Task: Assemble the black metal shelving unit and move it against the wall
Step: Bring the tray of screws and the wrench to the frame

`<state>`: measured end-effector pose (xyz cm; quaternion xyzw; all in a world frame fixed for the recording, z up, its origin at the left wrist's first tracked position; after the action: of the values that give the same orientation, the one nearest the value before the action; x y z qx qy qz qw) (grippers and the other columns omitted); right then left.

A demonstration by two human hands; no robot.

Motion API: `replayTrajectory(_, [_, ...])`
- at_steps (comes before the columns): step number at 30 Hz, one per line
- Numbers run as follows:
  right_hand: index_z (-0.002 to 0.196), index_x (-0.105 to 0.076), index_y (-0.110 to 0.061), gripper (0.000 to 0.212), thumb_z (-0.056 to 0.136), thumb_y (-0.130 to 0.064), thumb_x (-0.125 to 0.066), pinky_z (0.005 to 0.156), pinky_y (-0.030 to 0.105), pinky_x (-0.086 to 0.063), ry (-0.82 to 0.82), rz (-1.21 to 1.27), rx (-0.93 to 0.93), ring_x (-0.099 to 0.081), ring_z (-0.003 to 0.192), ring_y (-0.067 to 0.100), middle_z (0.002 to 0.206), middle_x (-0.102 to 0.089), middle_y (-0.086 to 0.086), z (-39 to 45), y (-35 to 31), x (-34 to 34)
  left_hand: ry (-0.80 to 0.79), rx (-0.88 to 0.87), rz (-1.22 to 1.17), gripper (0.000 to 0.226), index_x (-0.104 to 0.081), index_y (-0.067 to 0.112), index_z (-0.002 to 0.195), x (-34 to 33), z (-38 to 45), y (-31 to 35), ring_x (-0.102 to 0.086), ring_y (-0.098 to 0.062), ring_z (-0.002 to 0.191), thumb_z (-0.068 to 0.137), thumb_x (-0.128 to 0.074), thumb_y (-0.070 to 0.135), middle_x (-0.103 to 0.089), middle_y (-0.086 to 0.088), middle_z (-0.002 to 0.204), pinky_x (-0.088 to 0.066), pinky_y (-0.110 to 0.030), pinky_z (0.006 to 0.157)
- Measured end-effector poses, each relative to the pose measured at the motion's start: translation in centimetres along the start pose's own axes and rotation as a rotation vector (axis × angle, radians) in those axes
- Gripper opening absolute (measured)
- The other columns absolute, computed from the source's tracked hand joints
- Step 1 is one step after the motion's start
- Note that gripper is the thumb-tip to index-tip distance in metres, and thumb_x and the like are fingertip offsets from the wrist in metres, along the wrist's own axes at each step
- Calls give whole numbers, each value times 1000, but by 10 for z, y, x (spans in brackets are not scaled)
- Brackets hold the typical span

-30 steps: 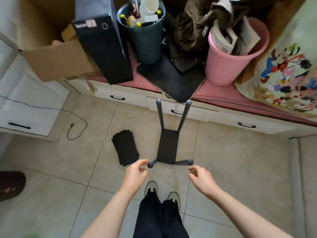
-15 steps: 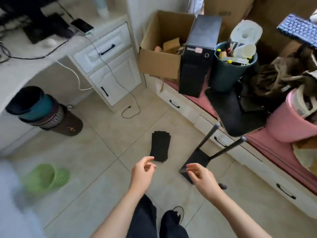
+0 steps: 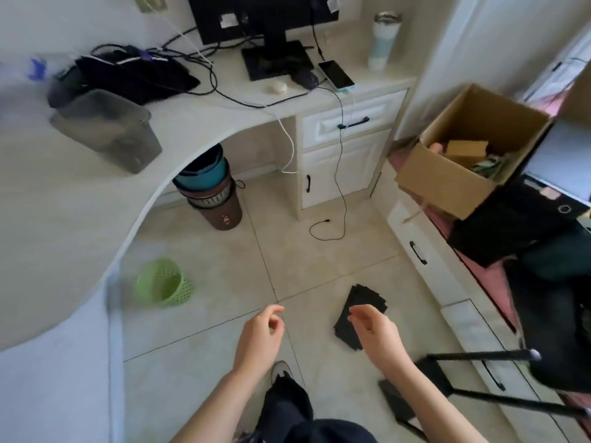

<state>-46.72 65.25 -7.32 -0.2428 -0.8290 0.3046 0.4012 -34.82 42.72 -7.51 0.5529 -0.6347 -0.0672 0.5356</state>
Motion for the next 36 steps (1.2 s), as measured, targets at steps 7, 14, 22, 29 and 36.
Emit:
replayTrajectory(7, [118,-65,-18,21,100,-16,-53,70,-1,-40,-127,-78,124,-60,96,1,104,-68,-8,59,-119,-74,180,48,-82,24,-67,22,115,105,60,-35,-63,-1,77,95,-62,9,-65,16,83,-44,-7,63])
replayTrajectory(14, [117,-65,-15,22,100,-14,-51,78,7,-42,-247,-120,227,-62,101,9,107,-70,-3,116,-228,-121,285,132,-195,22,-69,19,112,167,105,-58,-67,-10,85,94,-64,8,-71,7,89,-53,-25,79])
replayTrajectory(22, [116,-65,-16,22,99,-17,-53,82,19,-47,-359,-143,298,-62,103,12,108,-71,-2,182,-334,-155,555,212,-304,20,-68,24,103,260,158,-57,-67,-13,85,92,-66,7,-70,6,85,-49,-26,78])
replayTrajectory(29, [111,-63,-18,17,97,-13,-54,84,36,-56,-485,-42,250,-65,96,18,102,-71,3,215,-409,-201,763,200,-248,17,-70,17,105,359,188,-49,-66,-20,78,93,-64,8,-70,-1,79,-45,-24,73])
replayTrajectory(36, [105,-62,-16,14,100,-12,-49,76,31,-54,-518,123,139,-63,84,15,93,-69,3,239,-472,-249,798,112,-113,18,-70,16,110,455,245,-38,-63,-19,78,94,-64,13,-66,2,79,-44,-26,73])
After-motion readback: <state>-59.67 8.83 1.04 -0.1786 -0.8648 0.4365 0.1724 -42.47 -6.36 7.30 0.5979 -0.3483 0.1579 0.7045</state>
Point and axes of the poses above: each hand's wrist, its own z-axis towards the middle knuckle, its own x-axis out of the back of the hand, y = z × x, the point moved 10 cm from there along z, towards the middle knuckle
